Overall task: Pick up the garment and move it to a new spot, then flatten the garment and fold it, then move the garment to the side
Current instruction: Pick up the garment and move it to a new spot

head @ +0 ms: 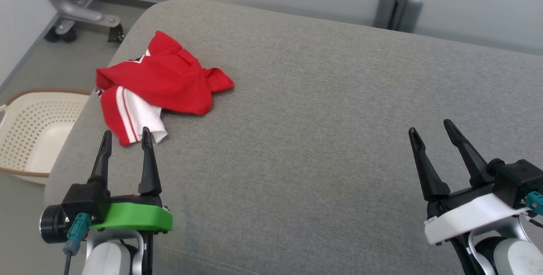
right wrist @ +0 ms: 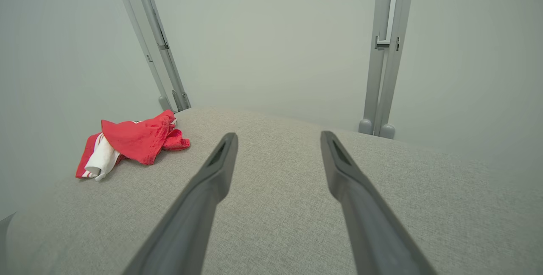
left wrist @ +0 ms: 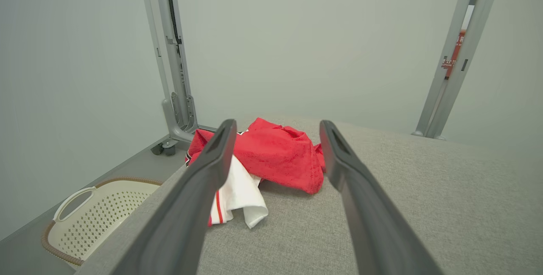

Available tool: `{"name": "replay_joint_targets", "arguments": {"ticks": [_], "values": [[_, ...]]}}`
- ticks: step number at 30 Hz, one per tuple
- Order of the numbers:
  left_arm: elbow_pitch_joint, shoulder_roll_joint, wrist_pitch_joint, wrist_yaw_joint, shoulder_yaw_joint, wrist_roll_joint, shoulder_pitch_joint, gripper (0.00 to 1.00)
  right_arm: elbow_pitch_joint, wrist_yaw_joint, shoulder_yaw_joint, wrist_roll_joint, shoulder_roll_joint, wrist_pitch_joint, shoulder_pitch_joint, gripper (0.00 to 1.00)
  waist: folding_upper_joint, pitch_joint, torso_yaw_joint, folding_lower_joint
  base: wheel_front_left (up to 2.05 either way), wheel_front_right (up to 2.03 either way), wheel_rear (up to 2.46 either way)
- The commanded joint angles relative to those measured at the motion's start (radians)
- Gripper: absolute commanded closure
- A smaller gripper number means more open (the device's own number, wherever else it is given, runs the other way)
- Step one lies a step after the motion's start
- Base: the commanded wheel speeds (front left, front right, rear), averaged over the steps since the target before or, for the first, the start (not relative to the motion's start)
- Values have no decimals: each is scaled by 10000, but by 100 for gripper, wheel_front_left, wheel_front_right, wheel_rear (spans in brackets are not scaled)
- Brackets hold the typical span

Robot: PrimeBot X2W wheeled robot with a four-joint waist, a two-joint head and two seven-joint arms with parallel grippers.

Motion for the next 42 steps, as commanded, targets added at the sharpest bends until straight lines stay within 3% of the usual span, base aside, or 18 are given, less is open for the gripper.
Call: {"name": "replay_joint_targets", "arguments": {"ticks": [1, 8, 15, 21, 31, 38, 39, 40, 41, 42], "values": [[-3, -109, 2, -94, 76, 93, -142, 0, -103, 1, -6, -31, -90, 44, -178, 0, 0, 324, 992, 0, 0, 0, 0], [205, -438, 2, -357, 367, 152, -273, 0, -377, 1, 43, -21, -243, 299, -373, 0, 0, 687, 1495, 0, 0, 0, 0], [943, -658, 2, -572, 499, -16, -1011, 0, -889, 1, 148, -74, -521, 781, -776, 0, 0, 1727, 1324, 0, 0, 0, 0], [2747, -732, 3, -794, 601, -598, -2556, 0, -1441, 1, 139, -192, -885, 1294, -1214, 0, 0, 3015, 833, 0, 0, 0, 0], [7364, -716, 2, -1365, 752, -1638, -5302, 0, -1853, 1, 54, -227, -1235, 1502, -1932, 0, 0, 4343, -47, 0, 0, 0, 0], [8412, -568, 22, -1574, 1445, -1681, -5891, 0, -1714, 1, -41, -246, -1158, 1316, -1998, 0, 0, 4491, -305, 0, 0, 0, 0], [8406, -510, 22, -1566, 1535, -1621, -5884, 7, -1677, 1, -43, -244, -1144, 1300, -1984, 0, 0, 4457, -318, 0, 0, 0, 0], [8312, -441, 23, -1528, 1678, -1542, -5839, 90, -1639, 1, -55, -246, -1127, 1261, -1963, 0, 0, 4411, -331, 0, 0, 0, 0], [8243, -413, 23, -1499, 1762, -1474, -5756, 100, -1601, 1, -59, -254, -1110, 1219, -1952, 0, 0, 4354, -340, 0, 0, 0, 0], [8075, -362, 22, -1473, 1912, -1366, -5623, 100, -1541, 1, -57, -254, -1086, 1177, -1925, 0, 0, 4258, -354, 0, 0, 0, 0]]}}
